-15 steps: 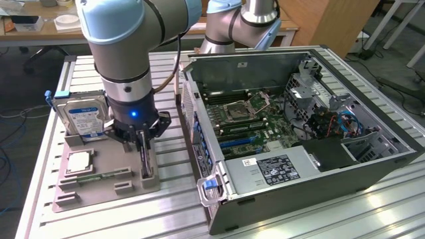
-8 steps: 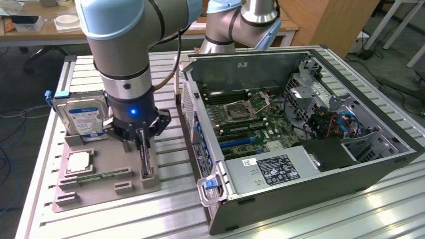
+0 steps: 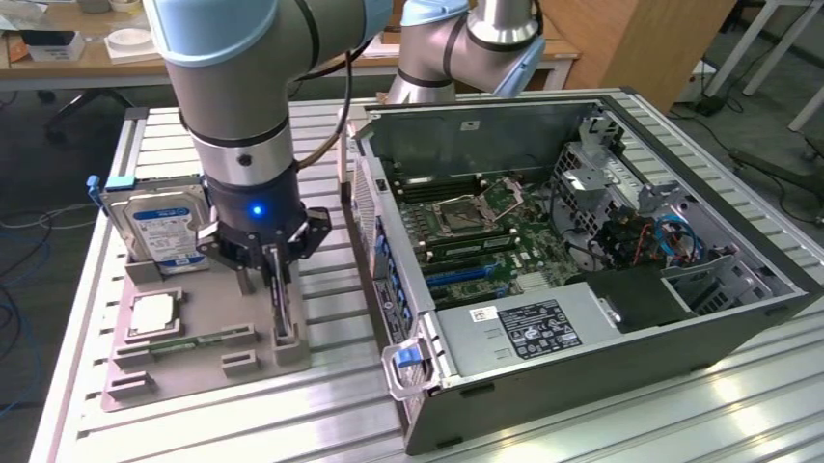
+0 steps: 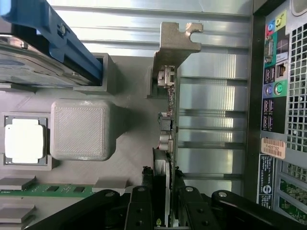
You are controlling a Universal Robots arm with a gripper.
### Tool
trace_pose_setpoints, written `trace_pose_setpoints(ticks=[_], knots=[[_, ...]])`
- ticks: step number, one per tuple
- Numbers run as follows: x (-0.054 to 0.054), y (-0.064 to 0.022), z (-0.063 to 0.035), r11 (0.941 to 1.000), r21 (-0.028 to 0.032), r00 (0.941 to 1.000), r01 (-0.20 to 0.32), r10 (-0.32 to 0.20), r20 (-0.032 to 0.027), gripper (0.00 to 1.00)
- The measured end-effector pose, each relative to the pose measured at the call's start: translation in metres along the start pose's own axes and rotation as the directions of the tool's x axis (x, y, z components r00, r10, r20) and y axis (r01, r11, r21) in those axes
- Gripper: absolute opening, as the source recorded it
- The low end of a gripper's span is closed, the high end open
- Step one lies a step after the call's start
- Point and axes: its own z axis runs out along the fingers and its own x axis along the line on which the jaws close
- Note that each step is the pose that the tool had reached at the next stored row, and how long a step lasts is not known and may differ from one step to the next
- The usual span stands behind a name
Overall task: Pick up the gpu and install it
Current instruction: 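Pick up the gpu and move the gpu toward the slot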
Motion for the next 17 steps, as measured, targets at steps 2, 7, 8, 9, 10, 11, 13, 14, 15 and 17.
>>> trace_pose_setpoints(ticks=[2,7,8,9,10,11,13,14,15,17], knots=[[0.000,0.0001,-0.0023,1.0000,0.0001,1.0000,0.000,0.000,0.0000,0.27],[0.000,0.0004,-0.0081,1.0000,0.0001,1.0000,0.000,0.000,0.0000,0.27],[0.000,0.0005,-0.0093,1.0000,0.0000,1.0000,0.000,0.000,0.0000,0.27],[0.000,0.0005,-0.0106,1.0000,0.0001,1.0000,0.000,0.000,0.0000,0.27],[0.000,0.0006,-0.0120,1.0000,0.0001,1.0000,0.000,0.000,0.0000,0.27],[0.000,0.0007,-0.0133,1.0000,0.0001,1.0000,0.000,0.000,-0.0001,0.27],[0.000,0.0008,-0.0161,1.0000,0.0000,1.0000,0.000,0.000,0.0000,0.27],[0.000,0.0009,-0.0176,1.0000,0.0001,1.0000,0.000,0.000,-0.0001,0.27],[0.000,0.0009,-0.0190,1.0000,0.0001,1.0000,0.000,0.000,0.0000,0.27],[0.000,0.0011,-0.0218,1.0000,0.0001,1.0000,0.000,0.000,0.0000,0.27]])
